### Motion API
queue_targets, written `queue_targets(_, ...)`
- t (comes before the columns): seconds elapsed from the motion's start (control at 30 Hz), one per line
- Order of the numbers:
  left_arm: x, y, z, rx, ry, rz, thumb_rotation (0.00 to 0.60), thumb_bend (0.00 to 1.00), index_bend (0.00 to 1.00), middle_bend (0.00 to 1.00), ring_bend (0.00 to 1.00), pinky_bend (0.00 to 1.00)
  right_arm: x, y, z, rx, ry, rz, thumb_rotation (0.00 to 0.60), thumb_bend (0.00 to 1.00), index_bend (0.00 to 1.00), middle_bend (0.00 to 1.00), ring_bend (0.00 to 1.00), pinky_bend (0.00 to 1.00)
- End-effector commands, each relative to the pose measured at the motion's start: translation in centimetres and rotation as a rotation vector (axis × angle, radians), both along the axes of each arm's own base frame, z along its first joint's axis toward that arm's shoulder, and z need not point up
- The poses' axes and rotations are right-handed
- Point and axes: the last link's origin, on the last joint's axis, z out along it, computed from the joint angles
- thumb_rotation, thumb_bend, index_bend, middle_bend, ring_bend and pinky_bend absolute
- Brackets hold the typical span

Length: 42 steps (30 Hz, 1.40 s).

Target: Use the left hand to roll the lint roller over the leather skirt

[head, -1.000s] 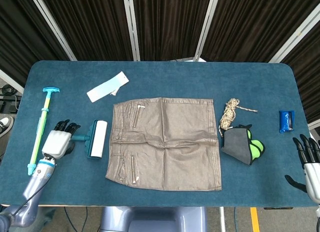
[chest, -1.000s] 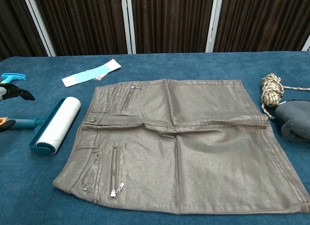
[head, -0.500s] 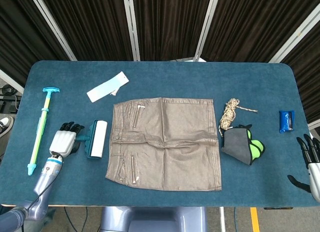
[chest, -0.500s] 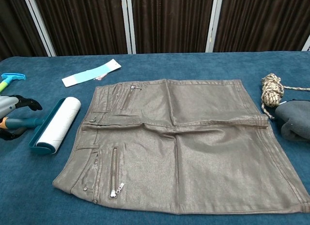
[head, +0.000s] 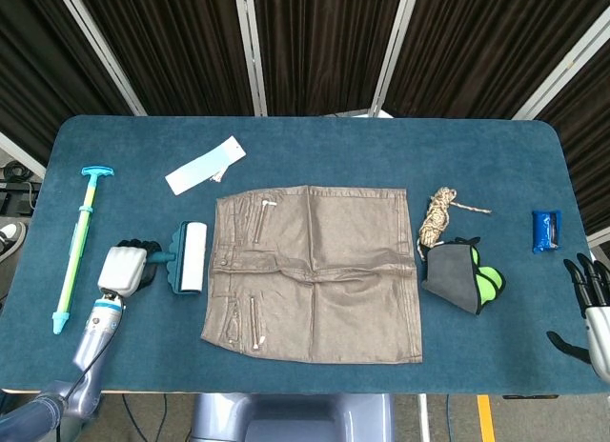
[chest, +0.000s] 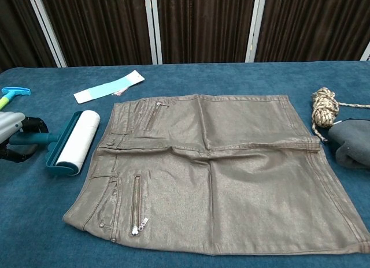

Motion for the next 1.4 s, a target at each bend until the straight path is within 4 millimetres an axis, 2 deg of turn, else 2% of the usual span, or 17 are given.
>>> queue_targets(0.03,0.2,0.0,-0.1,0.004,0.003,-0.021,0.600,1.00,0.74,0.61,0.45,0.44,0.0,0.0,0.0,0.001,0.001,-0.002,0.600,0.00,0.00,0.00,0.00,0.00)
queue_targets(0.13,0.1,0.0,0.0,0.001,0.024,-0.046,0.600,1.00,0.81,0.67,0.50,0.48,0.0,0.0,-0.1,0.002,0.004,-0.002,0.600,0.00,0.00,0.00,0.00,0.00)
queue_targets(0.37,0.4,0.4,0.6,-0.030,0.079,-0.101,0.600,1.00,0.82,0.69,0.50,0.49,0.0,-0.1,-0.2,0.004,0.010,-0.006,0.600,0.00,0.00,0.00,0.00,0.00)
queue_targets(0.53,1.7,0.9,1.7,-0.062,0.103,-0.160,0.600,1.00,0.82,0.68,0.50,0.50,-0.1,-0.2,-0.3,0.004,0.011,-0.012,0.600,0.00,0.00,0.00,0.00,0.00)
queue_targets(0.67,4.0,1.3,3.2,-0.117,0.080,-0.211,0.600,1.00,0.82,0.68,0.49,0.51,-0.3,-0.5,-0.4,0.005,0.014,-0.027,0.600,0.00,0.00,0.00,0.00,0.00)
queue_targets(0.8,7.4,1.4,4.8,-0.178,0.051,-0.277,0.600,1.00,0.82,0.68,0.49,0.51,-0.4,-0.9,-0.5,0.007,0.017,-0.044,0.600,0.00,0.00,0.00,0.00,0.00)
queue_targets(0.93,10.1,1.5,5.3,-0.237,0.047,-0.302,0.600,1.00,0.83,0.69,0.49,0.52,-0.7,-1.3,-0.7,0.009,0.017,-0.066,0.600,0.00,0.00,0.00,0.00,0.00)
queue_targets(1.2,16.3,1.9,3.8,-0.370,0.092,-0.387,0.600,1.00,0.83,0.69,0.49,0.52,-1.0,-1.9,-0.4,-0.003,0.008,-0.097,0.600,0.00,0.00,0.00,0.00,0.00)
queue_targets(1.4,20.4,2.1,1.3,-0.428,0.098,-0.440,0.600,1.00,0.84,0.69,0.49,0.52,-1.4,-2.2,0.0,-0.014,0.001,-0.122,0.600,0.00,0.00,0.00,0.00,0.00)
